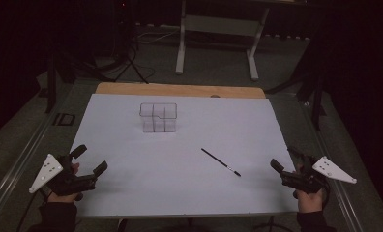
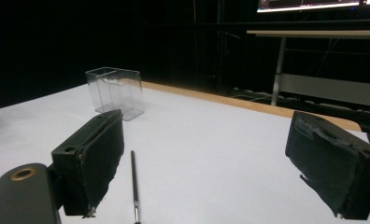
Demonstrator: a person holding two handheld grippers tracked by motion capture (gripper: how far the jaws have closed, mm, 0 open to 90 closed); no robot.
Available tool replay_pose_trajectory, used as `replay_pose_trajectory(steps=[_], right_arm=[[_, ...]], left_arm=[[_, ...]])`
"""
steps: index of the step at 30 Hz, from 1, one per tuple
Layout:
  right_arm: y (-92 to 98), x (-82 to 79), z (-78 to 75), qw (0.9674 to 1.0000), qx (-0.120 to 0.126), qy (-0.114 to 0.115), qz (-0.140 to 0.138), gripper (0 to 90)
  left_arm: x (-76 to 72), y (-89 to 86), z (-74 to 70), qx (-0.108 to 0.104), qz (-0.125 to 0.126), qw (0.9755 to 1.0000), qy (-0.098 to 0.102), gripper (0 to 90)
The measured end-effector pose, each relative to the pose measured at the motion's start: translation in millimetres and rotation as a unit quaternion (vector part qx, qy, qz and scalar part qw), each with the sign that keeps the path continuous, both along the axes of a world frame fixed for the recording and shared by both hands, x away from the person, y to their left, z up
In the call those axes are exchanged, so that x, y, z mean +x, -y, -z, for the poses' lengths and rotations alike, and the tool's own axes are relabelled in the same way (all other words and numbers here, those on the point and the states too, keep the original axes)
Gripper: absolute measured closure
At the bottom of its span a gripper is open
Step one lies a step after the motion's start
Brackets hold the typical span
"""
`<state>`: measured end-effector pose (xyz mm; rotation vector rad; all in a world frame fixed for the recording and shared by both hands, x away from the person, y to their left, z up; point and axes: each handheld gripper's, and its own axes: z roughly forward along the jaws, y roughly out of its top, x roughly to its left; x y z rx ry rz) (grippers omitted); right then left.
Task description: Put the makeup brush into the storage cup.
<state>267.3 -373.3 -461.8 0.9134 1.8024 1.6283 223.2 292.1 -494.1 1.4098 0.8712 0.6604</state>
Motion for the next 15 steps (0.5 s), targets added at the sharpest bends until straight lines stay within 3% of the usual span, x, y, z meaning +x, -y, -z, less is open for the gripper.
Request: replay_pose_trajectory(steps=[8, 15], right_arm=[[-4.4, -3.0, -2.6, 0.9998, -0.010, 0.003, -0.015, 12.3], [-10.6, -8.0, -13.4, 0.9998, -0.017, -0.006, 0.003, 15.7]], left_arm=[[0.6, -0.6, -0.8, -0.008, -0.005, 1.0000, 0.001, 2.6], [-1.8, -3.4, -2.2, -0.016, -0.015, 0.9998, 0.001, 2.6]])
